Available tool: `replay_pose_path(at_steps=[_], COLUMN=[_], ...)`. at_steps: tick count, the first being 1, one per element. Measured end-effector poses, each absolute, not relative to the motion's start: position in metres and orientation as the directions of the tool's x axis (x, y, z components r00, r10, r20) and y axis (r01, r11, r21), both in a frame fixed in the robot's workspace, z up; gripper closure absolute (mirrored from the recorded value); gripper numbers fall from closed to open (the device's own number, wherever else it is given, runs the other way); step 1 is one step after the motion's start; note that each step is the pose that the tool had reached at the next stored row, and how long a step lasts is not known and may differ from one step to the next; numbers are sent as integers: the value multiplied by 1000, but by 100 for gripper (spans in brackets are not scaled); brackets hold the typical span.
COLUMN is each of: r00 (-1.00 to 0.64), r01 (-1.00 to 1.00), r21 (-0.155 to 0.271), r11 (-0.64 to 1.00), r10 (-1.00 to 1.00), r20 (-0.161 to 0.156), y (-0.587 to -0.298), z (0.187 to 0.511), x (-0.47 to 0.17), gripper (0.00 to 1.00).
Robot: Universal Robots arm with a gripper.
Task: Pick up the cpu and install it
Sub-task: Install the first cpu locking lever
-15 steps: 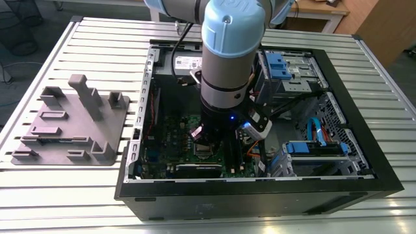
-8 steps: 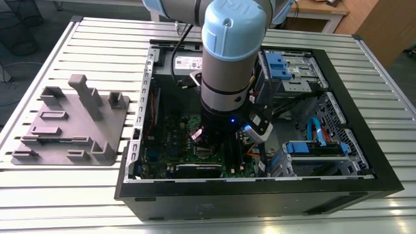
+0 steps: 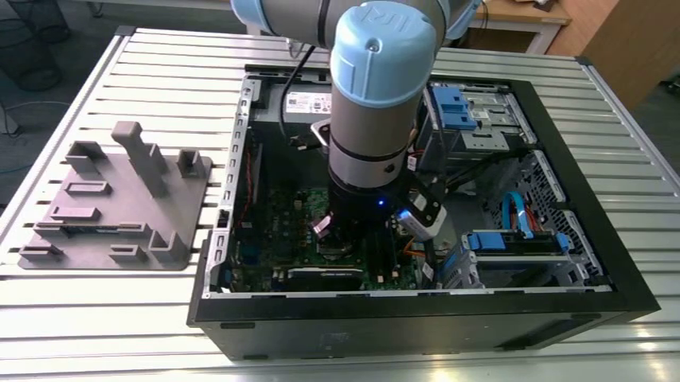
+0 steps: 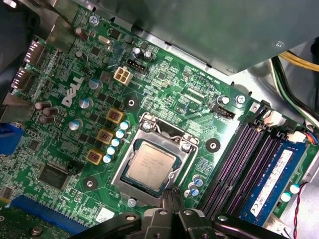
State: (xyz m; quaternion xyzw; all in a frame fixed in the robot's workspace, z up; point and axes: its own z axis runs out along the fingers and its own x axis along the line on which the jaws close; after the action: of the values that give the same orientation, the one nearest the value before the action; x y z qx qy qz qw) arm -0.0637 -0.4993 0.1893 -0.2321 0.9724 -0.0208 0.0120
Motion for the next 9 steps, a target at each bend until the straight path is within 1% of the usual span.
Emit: replay_pose_path(at_steps=[9], r00=[-892], r01=[-451], r21=[-45], r11=[891], r10=[-452], r20=[-15], y=[-499], z=[187], x=[-61], gripper=[89])
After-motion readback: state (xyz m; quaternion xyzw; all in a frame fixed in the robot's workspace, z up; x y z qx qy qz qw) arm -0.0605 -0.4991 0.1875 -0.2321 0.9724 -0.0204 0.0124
